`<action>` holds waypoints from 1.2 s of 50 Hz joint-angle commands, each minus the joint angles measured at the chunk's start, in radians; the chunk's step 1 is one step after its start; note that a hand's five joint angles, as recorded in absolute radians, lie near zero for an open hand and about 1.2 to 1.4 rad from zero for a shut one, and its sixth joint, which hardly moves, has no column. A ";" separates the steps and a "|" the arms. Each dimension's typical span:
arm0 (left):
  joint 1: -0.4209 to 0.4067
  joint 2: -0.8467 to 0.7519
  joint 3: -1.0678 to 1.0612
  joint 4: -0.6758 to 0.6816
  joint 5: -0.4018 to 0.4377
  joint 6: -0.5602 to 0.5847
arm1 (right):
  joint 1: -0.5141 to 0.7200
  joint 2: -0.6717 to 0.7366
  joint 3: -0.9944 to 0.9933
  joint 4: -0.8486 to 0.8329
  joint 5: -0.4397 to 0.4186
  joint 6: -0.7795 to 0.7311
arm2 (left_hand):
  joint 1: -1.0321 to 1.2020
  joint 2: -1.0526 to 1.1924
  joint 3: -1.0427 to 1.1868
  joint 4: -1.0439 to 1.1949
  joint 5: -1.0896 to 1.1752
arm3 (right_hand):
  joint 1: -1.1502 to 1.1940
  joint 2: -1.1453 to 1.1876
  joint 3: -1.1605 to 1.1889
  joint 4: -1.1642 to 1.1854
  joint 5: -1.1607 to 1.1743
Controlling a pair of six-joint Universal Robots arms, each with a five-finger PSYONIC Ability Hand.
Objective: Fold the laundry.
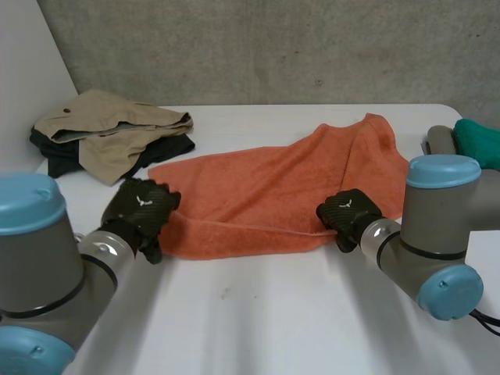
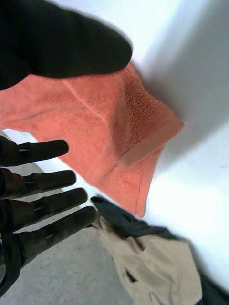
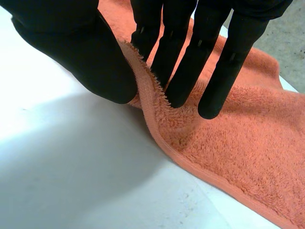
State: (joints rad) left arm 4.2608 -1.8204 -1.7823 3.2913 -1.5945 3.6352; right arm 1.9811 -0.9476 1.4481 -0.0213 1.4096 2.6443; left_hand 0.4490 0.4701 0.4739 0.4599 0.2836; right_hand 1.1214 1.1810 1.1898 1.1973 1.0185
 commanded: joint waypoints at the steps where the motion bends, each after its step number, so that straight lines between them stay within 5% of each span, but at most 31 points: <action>1: 0.001 0.058 0.069 -0.019 0.014 -0.004 | 0.022 -0.030 0.052 -0.028 -0.006 0.006 | 0.017 -0.004 -0.008 0.006 0.008 | 0.275 0.215 0.206 0.199 0.203; 12: 0.002 -0.229 0.311 -0.062 0.027 -0.017 | 0.048 -0.030 0.092 -0.058 -0.006 0.006 | 0.040 0.019 0.016 0.030 0.031 | 0.275 0.215 0.206 0.199 0.203; 22: 0.011 -0.470 0.540 -0.318 0.004 -0.021 | 0.042 -0.031 0.103 -0.069 -0.006 0.006 | 0.055 0.034 0.030 0.044 0.046 | 0.275 0.215 0.206 0.199 0.203; 25: 0.011 -0.491 0.567 -0.329 -0.034 -0.023 | 0.041 -0.031 0.100 -0.074 -0.006 0.005 | 0.236 0.215 0.211 0.225 0.227 | 0.275 0.215 0.206 0.199 0.203; 30: 0.008 -0.488 0.589 -0.300 -0.113 -0.023 | 0.036 -0.039 0.094 -0.075 -0.005 0.006 | 0.946 0.925 0.921 0.935 0.937 | 0.275 0.215 0.206 0.199 0.203; 38: 0.001 -0.445 0.595 -0.245 -0.124 -0.018 | 0.030 -0.065 0.097 -0.081 0.000 0.010 | 0.947 0.926 0.922 0.936 0.938 | 0.275 0.215 0.206 0.199 0.203; 39: 0.002 -0.433 0.592 -0.245 -0.124 -0.018 | 0.030 -0.066 0.095 -0.080 0.000 0.010 | 0.947 0.926 0.922 0.936 0.938 | 0.206 0.147 0.138 0.130 0.134; 41: 0.001 -0.389 0.581 -0.242 -0.121 -0.024 | 0.030 -0.079 0.094 -0.071 0.005 0.013 | 0.947 0.926 0.922 0.936 0.938 | -0.403 -0.462 -0.471 -0.479 -0.474; 44: -0.001 -0.334 0.558 -0.239 -0.116 -0.026 | 0.030 -0.106 0.094 -0.066 0.008 0.031 | 0.947 0.926 0.922 0.936 0.938 | -0.947 -1.006 -1.015 -1.023 -1.019; 60: -0.033 -0.016 0.452 -0.229 -0.027 -0.039 | -0.212 -0.269 0.143 0.063 -0.034 0.465 | 0.947 0.926 0.922 0.936 0.938 | -0.947 -1.006 -1.015 -1.023 -1.019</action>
State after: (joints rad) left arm 4.2513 -1.9213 -1.3105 3.0606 -1.6803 3.6083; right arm 1.8431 -1.1957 1.5557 -0.0114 1.4059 2.9434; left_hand 1.1620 1.1961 1.1867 1.1996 0.9709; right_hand 0.2227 0.2144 0.2120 0.2164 0.0467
